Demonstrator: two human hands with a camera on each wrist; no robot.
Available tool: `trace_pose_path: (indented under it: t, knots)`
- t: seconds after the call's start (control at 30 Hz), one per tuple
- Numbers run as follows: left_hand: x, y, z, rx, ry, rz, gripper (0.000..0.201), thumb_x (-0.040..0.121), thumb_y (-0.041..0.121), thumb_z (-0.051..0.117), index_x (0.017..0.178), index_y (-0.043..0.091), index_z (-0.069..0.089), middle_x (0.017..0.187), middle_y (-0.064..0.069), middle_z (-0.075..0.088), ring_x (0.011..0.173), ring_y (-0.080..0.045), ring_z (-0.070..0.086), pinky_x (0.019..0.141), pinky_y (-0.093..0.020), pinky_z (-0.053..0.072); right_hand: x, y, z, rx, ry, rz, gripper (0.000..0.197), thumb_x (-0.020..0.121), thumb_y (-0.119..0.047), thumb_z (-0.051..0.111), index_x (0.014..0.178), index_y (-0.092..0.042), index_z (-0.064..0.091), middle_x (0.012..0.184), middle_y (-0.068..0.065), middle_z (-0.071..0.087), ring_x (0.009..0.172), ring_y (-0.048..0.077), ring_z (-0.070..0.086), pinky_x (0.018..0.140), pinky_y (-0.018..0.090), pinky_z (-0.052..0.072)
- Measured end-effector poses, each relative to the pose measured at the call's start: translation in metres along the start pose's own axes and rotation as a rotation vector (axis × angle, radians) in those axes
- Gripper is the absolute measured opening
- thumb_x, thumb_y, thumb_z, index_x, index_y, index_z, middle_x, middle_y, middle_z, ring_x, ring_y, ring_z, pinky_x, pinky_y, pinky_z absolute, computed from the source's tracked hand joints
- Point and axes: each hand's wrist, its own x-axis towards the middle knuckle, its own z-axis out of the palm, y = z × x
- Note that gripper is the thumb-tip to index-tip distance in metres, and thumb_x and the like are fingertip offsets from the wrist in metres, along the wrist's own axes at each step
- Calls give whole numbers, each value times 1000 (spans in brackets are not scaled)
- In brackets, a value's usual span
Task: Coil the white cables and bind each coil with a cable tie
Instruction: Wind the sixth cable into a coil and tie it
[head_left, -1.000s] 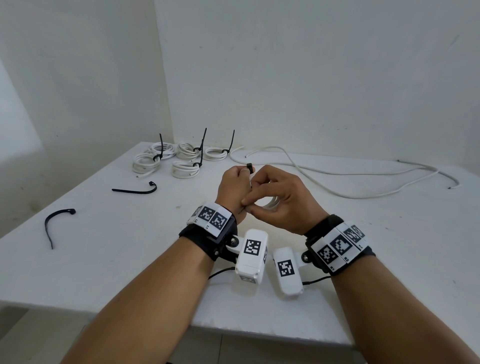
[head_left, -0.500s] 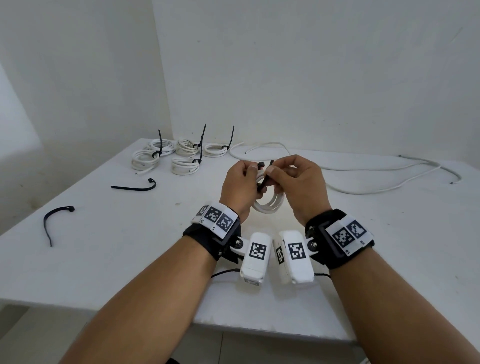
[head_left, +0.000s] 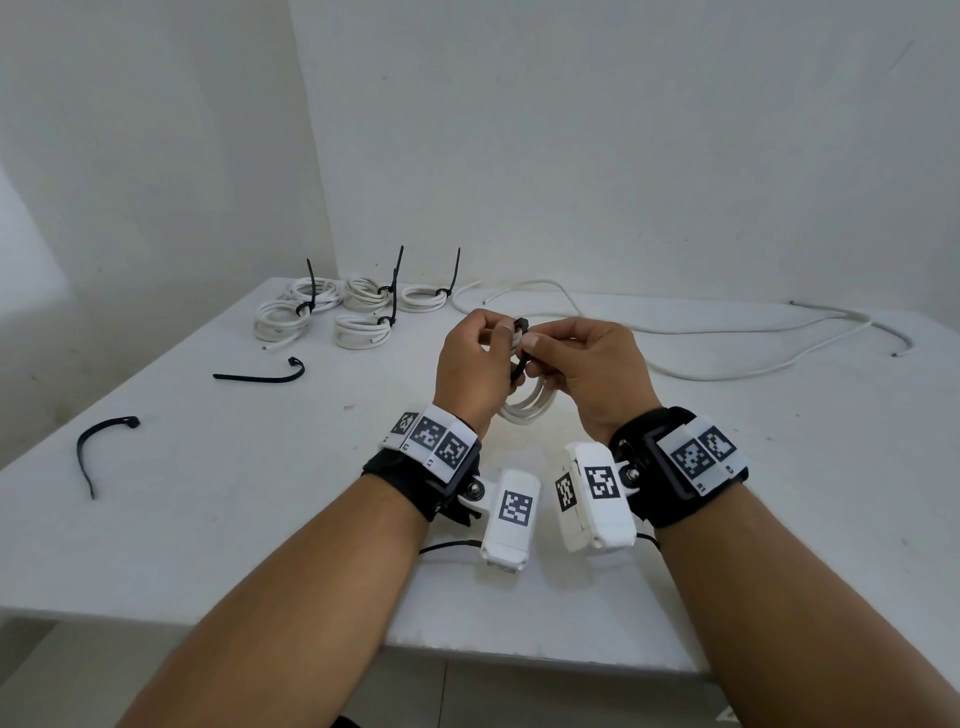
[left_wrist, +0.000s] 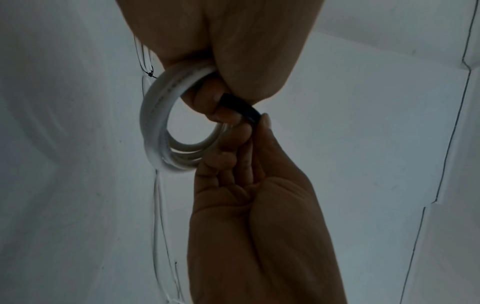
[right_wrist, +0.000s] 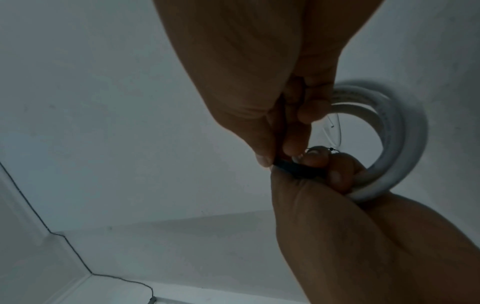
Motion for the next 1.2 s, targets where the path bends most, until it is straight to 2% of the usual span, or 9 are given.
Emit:
trace_pose_path:
  t: [0.23, 0.37, 0.5, 0.6, 0.67, 0.8, 0.9, 1.03, 1.2]
  knots:
    - [1, 0, -2, -17, -4, 15, 18, 99, 16, 50, 85, 14, 62, 76, -6, 59, 46, -15, 49, 43, -21, 40, 1, 2, 0, -20, 1, -7, 2, 84, -4, 74, 85, -2, 75, 68, 13, 69, 57, 14, 61, 56, 24, 46]
    - [0, 2, -3, 6, -33, 35, 18, 98, 16, 50, 85, 14, 62, 80, -7, 60, 47, -16, 50, 45, -23, 42, 1, 2, -1, 4, 18, -7, 5, 83, -4, 75, 86, -1, 75, 73, 16, 70, 57, 14, 60, 56, 24, 46]
    - [0, 6, -6, 146, -75, 135, 14, 96, 19, 52, 89, 16, 64, 83, -1, 65, 47, -20, 57, 52, -29, 46, 1, 0, -3, 145, 39, 52, 5, 84, -2, 73, 88, 1, 72, 79, 17, 69, 59, 15, 59, 55, 22, 48]
    - [0, 8, -9, 221, -134, 193, 8, 95, 21, 57, 92, 19, 64, 84, 2, 65, 46, -19, 58, 51, -26, 43, 4, -2, -8, 253, 0, 136, 9, 87, -1, 68, 94, 6, 69, 80, 16, 66, 58, 15, 56, 55, 20, 48]
    - [-1, 10, -11, 267, -157, 246, 8, 95, 18, 59, 91, 20, 66, 84, 4, 64, 48, -16, 57, 50, -21, 42, 6, -3, -11, 299, -15, 184, 3, 88, -2, 67, 88, 1, 68, 76, 15, 65, 57, 14, 57, 55, 20, 49]
    - [-2, 10, -13, 289, -207, 284, 9, 96, 16, 58, 94, 18, 67, 84, 5, 63, 47, -13, 54, 49, -18, 41, 7, -2, -16, 261, 17, 155, 17, 87, -5, 72, 81, -9, 56, 69, 11, 65, 56, 16, 58, 53, 23, 50]
    - [-2, 9, -14, 270, -210, 255, 9, 97, 17, 58, 93, 16, 66, 78, 8, 60, 45, -15, 53, 49, -19, 41, 6, -1, -14, -23, 12, 72, 13, 89, -20, 72, 87, -9, 66, 66, 1, 62, 53, 14, 51, 48, 24, 40]
    - [-1, 9, -15, 247, -245, 218, 9, 96, 20, 58, 92, 16, 66, 78, 10, 60, 46, -17, 53, 50, -22, 41, 6, -7, -19, -33, -14, 122, 20, 94, -24, 65, 101, -7, 73, 56, -13, 54, 49, 11, 36, 40, 18, 28]
    - [-4, 7, -12, 288, -330, 203, 10, 96, 20, 58, 92, 16, 66, 79, 9, 59, 46, -17, 52, 50, -22, 39, 6, -11, -26, 2, -22, 192, 10, 94, -16, 65, 87, -10, 64, 53, -4, 39, 43, 11, 27, 41, 21, 22]
